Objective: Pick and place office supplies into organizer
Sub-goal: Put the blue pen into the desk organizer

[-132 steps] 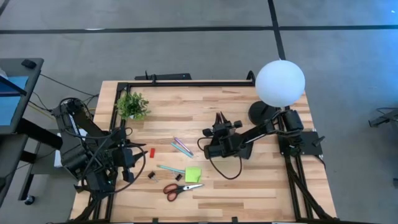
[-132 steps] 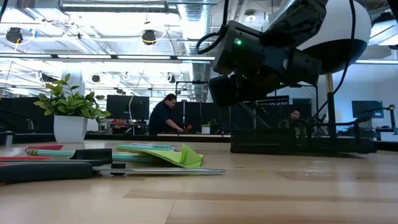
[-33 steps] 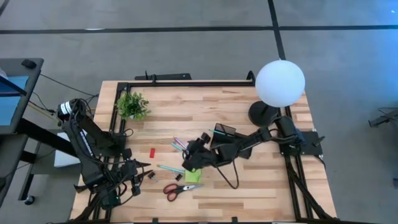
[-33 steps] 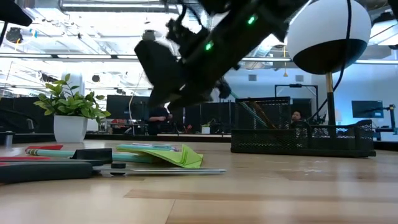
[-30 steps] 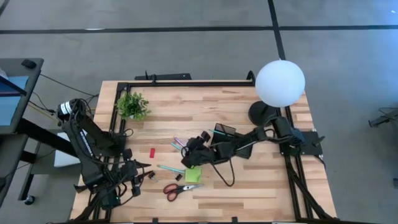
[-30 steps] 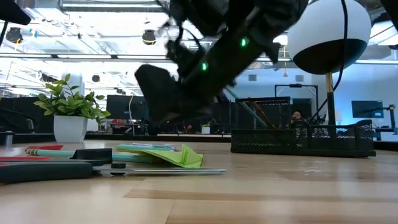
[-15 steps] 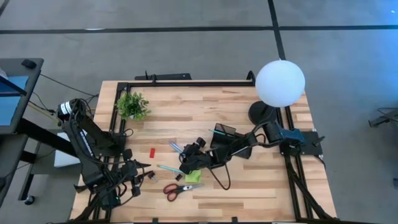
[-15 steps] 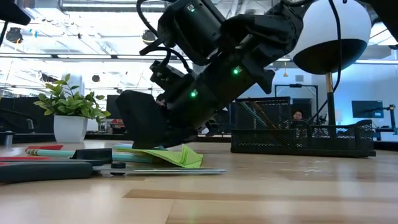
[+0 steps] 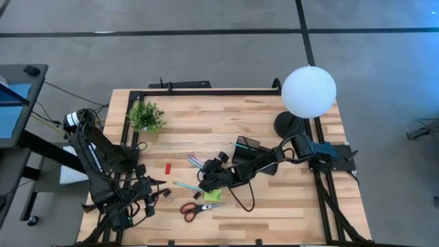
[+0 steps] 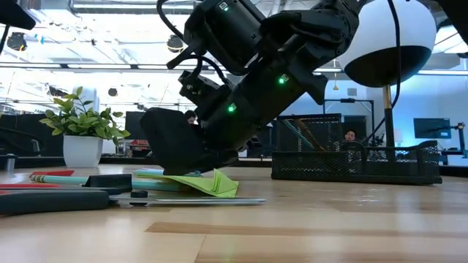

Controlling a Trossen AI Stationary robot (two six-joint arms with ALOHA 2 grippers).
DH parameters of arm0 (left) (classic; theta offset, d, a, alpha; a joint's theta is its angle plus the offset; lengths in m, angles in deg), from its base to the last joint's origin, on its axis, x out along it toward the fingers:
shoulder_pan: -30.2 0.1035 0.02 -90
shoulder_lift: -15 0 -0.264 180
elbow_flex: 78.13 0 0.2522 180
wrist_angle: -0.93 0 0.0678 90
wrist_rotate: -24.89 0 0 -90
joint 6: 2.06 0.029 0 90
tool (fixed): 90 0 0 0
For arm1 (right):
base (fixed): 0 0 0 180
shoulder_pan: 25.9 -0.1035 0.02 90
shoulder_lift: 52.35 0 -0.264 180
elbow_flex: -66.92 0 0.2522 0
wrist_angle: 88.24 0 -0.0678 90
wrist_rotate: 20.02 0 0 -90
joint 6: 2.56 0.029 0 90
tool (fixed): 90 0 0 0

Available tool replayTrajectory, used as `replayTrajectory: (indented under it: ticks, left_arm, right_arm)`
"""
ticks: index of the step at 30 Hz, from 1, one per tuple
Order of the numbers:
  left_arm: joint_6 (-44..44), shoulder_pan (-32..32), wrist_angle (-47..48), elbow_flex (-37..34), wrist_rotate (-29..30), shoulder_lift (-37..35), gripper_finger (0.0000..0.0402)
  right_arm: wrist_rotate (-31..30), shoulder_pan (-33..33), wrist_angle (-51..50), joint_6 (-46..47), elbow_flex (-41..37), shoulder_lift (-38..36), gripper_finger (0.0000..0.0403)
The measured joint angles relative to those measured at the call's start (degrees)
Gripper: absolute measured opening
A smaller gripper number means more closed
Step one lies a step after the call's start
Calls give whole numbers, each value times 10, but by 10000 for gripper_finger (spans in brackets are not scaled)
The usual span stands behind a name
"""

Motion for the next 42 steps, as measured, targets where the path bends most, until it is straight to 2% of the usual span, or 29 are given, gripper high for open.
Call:
replayTrajectory:
  ticks: [6, 9, 12, 19, 22, 26, 29, 39, 42]
  left_arm:
    - [0, 0, 0, 0, 0, 0, 114]
    - [0, 0, 0, 0, 0, 0, 114]
    - [0, 0, 0, 0, 0, 0, 114]
    - [0, 0, 0, 0, 0, 0, 114]
    - [0, 0, 0, 0, 0, 0, 114]
    - [0, 0, 0, 0, 0, 0, 114]
    - [0, 0, 0, 0, 0, 0, 114]
    - [0, 0, 0, 0, -13, 0, 114]
    - [0, 0, 0, 0, -13, 0, 114]
  right_arm:
    - [21, 5, -8, 17, 0, -1, 129]
    - [57, 12, -24, 26, -1, -2, 98]
    - [63, 16, -37, 42, 0, -3, 68]
    - [64, 14, -37, 61, 0, -4, 65]
    - [44, 8, -21, 62, -2, -2, 67]
    - [4, -4, 41, 17, -5, 2, 79]
    - [7, -9, 78, -4, -6, 5, 79]
    - [-69, -33, 82, -7, -6, 5, 53]
    - [-71, -36, 85, -10, -5, 5, 37]
